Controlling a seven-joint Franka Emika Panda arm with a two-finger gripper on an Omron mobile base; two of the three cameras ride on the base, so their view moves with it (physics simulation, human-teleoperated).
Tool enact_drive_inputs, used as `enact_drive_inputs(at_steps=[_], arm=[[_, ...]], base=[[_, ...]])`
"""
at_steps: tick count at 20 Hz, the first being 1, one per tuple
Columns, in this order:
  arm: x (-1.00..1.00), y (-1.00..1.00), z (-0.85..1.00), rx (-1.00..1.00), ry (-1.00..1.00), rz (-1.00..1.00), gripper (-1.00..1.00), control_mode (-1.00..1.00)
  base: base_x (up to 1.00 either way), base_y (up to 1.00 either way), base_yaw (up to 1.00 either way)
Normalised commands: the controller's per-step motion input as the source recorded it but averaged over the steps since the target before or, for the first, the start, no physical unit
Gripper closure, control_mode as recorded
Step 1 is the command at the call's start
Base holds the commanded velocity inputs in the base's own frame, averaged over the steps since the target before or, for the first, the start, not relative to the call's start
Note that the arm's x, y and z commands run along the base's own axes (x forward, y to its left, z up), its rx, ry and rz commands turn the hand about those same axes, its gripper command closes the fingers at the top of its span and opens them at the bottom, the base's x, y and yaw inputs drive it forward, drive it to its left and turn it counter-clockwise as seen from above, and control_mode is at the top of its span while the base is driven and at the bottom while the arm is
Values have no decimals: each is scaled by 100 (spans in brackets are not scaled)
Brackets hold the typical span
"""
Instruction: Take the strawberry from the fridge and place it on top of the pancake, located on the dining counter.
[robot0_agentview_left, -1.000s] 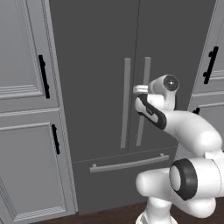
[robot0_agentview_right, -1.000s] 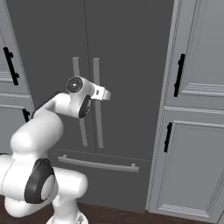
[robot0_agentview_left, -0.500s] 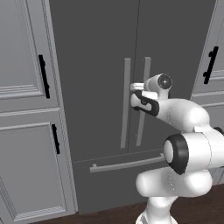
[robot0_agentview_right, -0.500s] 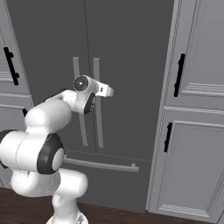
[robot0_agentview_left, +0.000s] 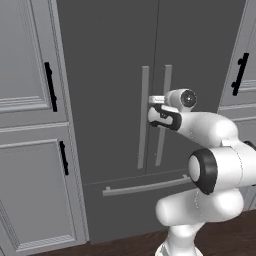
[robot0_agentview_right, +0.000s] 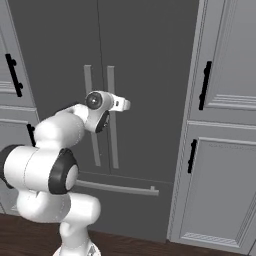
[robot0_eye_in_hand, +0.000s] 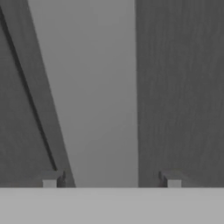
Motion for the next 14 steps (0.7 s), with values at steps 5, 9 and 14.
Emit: enact_drive_inputs(at_steps=[5, 9, 14], arm=[[-4, -25, 3, 0, 13, 1, 100, -100], [-76, -72, 15, 0, 1, 0, 100, -100], [-77, -87, 23, 0, 3, 0, 100, -100]], base=[[0, 0, 0], [0, 0, 0], [0, 0, 0]])
